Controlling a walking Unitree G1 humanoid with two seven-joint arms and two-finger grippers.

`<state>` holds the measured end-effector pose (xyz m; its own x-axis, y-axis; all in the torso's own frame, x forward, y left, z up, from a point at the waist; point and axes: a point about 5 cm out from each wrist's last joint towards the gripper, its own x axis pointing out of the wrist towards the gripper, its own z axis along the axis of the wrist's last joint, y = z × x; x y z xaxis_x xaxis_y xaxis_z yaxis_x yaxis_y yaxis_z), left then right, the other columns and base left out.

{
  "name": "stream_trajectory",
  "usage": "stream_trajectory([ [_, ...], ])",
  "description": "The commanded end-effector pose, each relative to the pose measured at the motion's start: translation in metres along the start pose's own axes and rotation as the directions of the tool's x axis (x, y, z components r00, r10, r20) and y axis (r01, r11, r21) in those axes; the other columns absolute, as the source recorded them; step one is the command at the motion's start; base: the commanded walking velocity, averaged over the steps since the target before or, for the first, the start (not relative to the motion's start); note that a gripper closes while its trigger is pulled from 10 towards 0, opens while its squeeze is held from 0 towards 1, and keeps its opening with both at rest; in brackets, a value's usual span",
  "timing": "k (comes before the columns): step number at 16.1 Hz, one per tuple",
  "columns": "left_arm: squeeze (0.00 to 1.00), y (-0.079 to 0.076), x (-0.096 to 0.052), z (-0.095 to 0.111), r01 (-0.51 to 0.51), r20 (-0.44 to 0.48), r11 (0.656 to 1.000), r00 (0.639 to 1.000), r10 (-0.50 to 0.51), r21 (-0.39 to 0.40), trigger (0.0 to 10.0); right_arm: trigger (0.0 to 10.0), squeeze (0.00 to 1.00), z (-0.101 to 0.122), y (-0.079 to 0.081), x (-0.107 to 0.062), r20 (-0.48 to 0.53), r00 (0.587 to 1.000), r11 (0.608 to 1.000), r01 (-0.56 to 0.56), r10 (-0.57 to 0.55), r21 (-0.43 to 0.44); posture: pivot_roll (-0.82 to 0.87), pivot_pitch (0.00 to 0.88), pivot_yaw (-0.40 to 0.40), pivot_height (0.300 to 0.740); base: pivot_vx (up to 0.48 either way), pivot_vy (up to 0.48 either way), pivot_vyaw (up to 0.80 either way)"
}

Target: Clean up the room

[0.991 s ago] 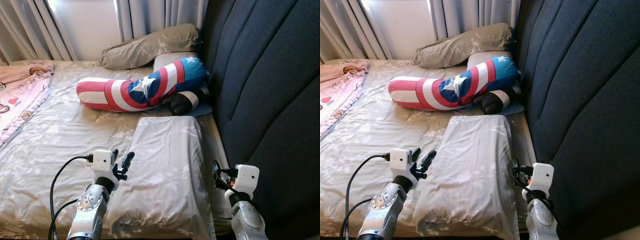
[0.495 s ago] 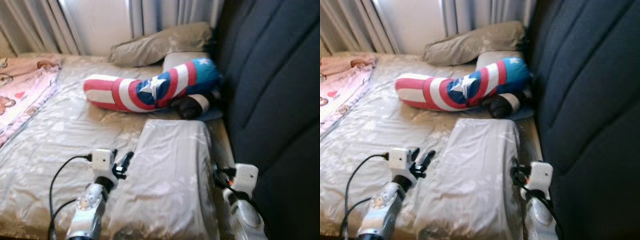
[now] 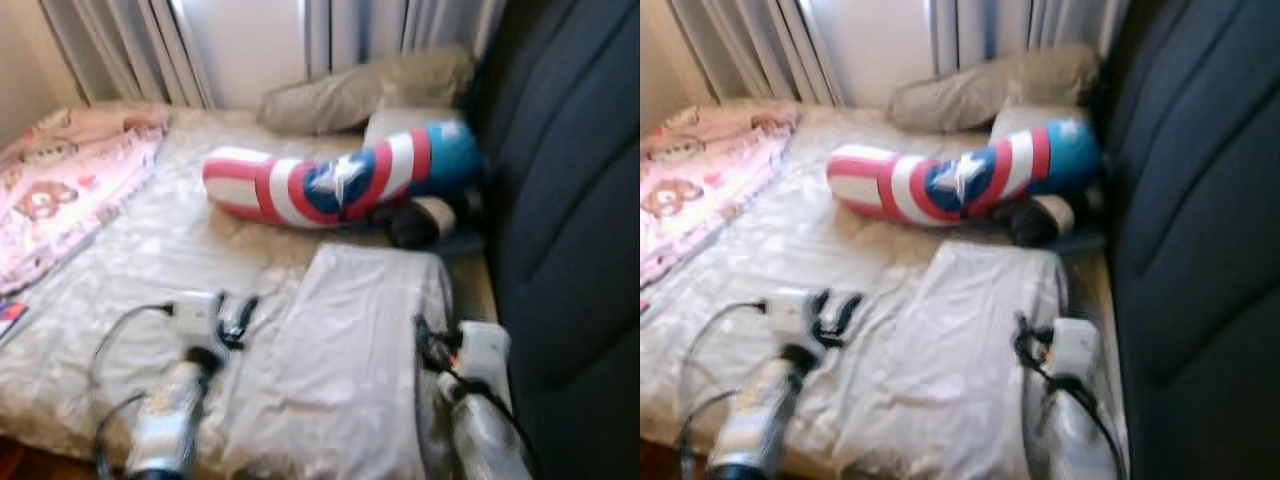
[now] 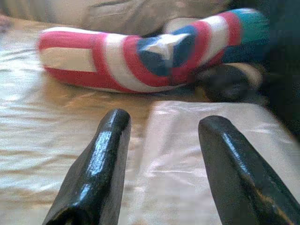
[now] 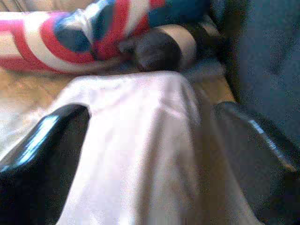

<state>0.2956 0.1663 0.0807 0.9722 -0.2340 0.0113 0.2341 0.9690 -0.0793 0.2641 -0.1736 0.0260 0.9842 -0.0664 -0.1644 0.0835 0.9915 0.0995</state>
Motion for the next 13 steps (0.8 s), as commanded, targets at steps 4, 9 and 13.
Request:
stream_trajectory([
  [4, 0.00, 0.0021, -0.0011, 0.0031, -0.002, 0.009, 1.000, 1.000, 0.002, 0.003, 10.0, 10.0, 0.00, 0.0050, -0.0013, 0.0007, 0.030, 0.999, 1.000, 0.012, -0.012, 0.009, -0.03, 0.029, -0.014, 0.738, 0.000, 0.000, 0.00],
  [9, 0.00, 0.0034, -0.0021, 0.0019, -0.015, 0.007, 1.000, 1.000, 0.015, 0.004, 10.0, 10.0, 0.00, 0.0060, -0.0022, 0.0012, 0.033, 0.999, 1.000, 0.015, -0.015, 0.005, -0.03, 0.023, -0.017, 0.738, 0.000, 0.000, 0.00],
  [13, 0.00, 0.0041, -0.0022, 0.0016, -0.016, 0.007, 1.000, 1.000, 0.016, 0.005, 10.0, 10.0, 0.00, 0.0055, -0.0010, 0.0015, 0.031, 0.999, 1.000, 0.017, -0.017, -0.008, -0.03, 0.012, -0.016, 0.738, 0.000, 0.000, 0.00],
])
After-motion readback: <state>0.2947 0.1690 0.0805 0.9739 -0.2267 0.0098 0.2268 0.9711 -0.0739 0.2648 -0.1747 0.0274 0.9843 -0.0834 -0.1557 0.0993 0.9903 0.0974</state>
